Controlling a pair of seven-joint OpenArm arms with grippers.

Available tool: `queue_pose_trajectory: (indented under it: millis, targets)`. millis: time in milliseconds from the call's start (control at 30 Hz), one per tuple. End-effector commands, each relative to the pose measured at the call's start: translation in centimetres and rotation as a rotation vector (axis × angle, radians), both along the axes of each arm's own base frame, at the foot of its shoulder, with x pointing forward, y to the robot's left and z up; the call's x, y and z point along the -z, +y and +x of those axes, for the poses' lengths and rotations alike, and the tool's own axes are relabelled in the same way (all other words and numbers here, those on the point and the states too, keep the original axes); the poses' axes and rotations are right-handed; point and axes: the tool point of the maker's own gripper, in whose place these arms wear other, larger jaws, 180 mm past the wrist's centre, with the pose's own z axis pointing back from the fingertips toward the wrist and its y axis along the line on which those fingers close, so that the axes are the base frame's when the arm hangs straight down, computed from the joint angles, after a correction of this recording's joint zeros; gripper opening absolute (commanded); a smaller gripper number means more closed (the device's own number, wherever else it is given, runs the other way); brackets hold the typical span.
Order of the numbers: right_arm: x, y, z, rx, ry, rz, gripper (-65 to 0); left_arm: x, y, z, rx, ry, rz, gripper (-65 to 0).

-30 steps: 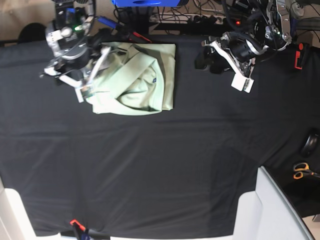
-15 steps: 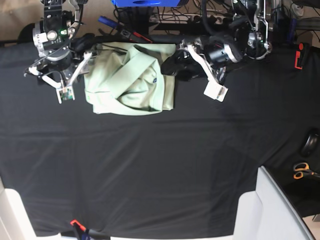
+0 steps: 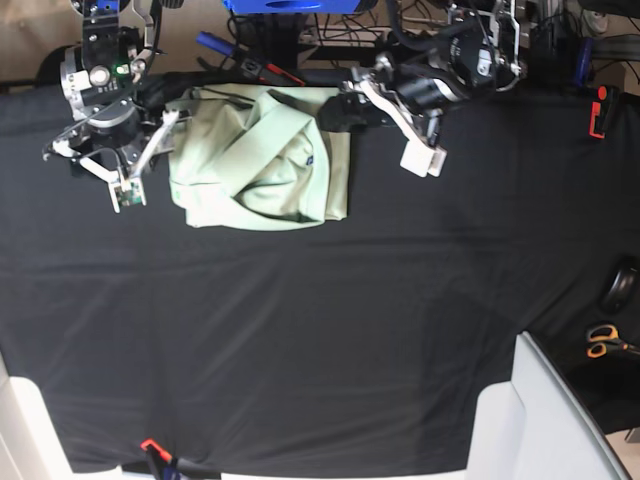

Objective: Fold the T-shirt properly
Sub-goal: 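Raise the right gripper and lower the left gripper to the shirt, then grasp the shirt's edge with the left gripper and pull it flat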

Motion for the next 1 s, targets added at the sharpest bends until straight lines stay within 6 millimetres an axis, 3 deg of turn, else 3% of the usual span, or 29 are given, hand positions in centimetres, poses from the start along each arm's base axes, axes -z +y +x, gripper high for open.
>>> queue_pose_trajectory:
  millis: [0,133,300,567,733,967]
  targets:
    - [0.1,0.0,-0.2,-0.002,-0.001,-0.004,-30.0,-0.5,0.1,-0.1,-0.013,-0.01,-0.014,-41.8]
    - [2.5,0.1,-1.7,-0.006,0.074,0.0,-30.0,-0.4,0.5,0.0,-0.038,-0.004,-0.014,-41.5]
    - [4.9,0.3,-3.3,-0.009,0.149,0.006,-30.0,-0.4,0.6,0.1,-0.043,-0.006,-0.015,-27.5]
    - [4.9,0.3,-3.3,-0.01,0.149,0.007,-30.0,1.4,0.8,1.8,-0.116,0.088,-0.226,-27.5]
    - [5.0,0.3,-3.3,-0.01,0.151,0.007,-30.0,0.6,-0.8,2.5,-0.046,0.062,-0.241,-27.7]
    - [4.8,0.3,-2.9,-0.011,0.143,0.005,-30.0,0.3,-1.2,3.3,-0.011,0.05,-0.233,-27.7]
